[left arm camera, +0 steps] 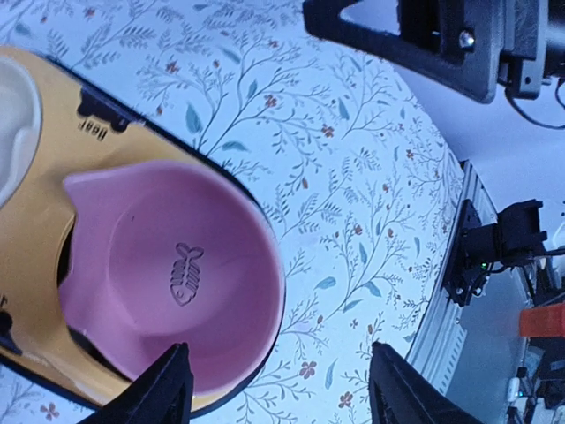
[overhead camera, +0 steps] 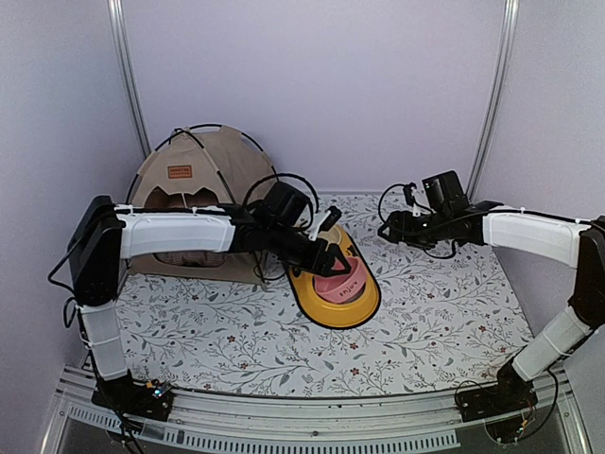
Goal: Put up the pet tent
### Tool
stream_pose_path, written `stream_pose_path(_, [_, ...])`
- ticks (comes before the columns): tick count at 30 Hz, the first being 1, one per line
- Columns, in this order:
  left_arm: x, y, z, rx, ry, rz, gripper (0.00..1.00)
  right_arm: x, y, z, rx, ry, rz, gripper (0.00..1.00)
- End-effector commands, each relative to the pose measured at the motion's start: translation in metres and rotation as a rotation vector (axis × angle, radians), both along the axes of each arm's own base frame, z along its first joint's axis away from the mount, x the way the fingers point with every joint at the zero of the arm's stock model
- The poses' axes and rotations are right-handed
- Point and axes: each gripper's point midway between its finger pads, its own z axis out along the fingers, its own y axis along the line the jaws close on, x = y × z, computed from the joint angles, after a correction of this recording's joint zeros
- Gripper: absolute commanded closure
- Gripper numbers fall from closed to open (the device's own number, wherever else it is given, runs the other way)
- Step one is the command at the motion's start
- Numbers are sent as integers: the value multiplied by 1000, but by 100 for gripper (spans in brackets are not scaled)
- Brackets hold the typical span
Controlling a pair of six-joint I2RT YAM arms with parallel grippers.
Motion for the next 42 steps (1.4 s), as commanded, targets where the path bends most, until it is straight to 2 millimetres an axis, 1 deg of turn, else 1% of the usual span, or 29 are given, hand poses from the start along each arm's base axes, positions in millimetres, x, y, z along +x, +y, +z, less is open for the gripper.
stream_pose_path(1, [-7, -21, -20, 17, -2, -107, 33, -3, -9, 37, 37, -107, -41, 28])
stream_pose_path(4, [-11, -35, -27, 19, 3, -156, 34, -9, -16, 56, 62, -161, -63, 26])
stream_pose_path(6, [-11, -42, -31, 36, -7, -170, 34, -14, -22, 75, 85, -211, -85, 24])
stream_pose_path(9, [-11, -47, -39, 57, -9, -171, 37, -22, -31, 94, 112, -270, -110, 21])
stream_pose_path(12, [-12, -50, -42, 58, -11, -172, 43, -29, -40, 110, 127, -322, -134, 18])
stream_pose_path(16, [-12, -52, -44, 64, -19, -173, 53, -36, -49, 124, 138, -372, -158, 11])
stream_pose_path(20, [-10, -53, -44, 69, -31, -167, 63, -39, -53, 129, 140, -390, -170, 5])
stream_pose_path(25, [-10, -56, -40, 59, -36, -175, 81, -40, -54, 133, 147, -403, -172, 0])
stream_pose_path(28, [-10, -58, -33, 42, -44, -184, 91, -38, -53, 134, 148, -405, -172, 1])
stream_pose_path(31, [-13, -63, -20, 3, -46, -202, 100, -37, -51, 133, 148, -403, -165, 1])
stream_pose_path(37, [-17, -70, 24, -157, -12, -247, 100, -35, -49, 131, 148, -397, -159, 1])
stream_pose_path(41, [-21, -66, 50, -289, 57, -284, 100, -36, -49, 131, 150, -396, -157, 1])
stream_pose_path(42, [-22, -64, 53, -319, 81, -293, 100, -35, -48, 131, 149, -395, -156, 1])
